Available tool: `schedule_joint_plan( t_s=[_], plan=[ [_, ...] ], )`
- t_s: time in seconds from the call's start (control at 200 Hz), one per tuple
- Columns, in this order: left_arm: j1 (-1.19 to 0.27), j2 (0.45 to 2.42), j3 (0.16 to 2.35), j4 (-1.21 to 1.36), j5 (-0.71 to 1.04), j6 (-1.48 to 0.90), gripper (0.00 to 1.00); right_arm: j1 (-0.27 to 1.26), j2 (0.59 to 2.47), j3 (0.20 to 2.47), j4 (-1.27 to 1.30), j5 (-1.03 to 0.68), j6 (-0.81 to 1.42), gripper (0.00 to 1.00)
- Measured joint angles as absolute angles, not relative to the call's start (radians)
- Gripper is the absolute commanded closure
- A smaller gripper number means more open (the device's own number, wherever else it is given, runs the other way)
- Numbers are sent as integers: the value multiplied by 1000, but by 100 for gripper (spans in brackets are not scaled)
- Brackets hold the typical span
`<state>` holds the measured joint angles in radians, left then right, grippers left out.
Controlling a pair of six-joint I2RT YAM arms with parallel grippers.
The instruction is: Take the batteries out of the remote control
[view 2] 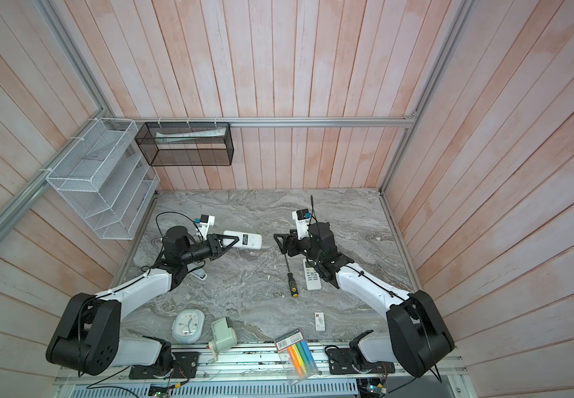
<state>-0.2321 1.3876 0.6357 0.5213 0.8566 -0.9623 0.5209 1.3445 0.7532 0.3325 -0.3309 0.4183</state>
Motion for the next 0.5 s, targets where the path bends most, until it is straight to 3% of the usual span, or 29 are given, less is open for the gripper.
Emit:
schedule_joint_plan(
  t_s=[0.22,0.5],
  plan=[
    [-258,1388,636,551,886,-965,92,514,1385,820,351,-548,554,34],
    [-273,1388,638,584,891,-989,92,523,1458,858,365,-635,614,39]
  ],
)
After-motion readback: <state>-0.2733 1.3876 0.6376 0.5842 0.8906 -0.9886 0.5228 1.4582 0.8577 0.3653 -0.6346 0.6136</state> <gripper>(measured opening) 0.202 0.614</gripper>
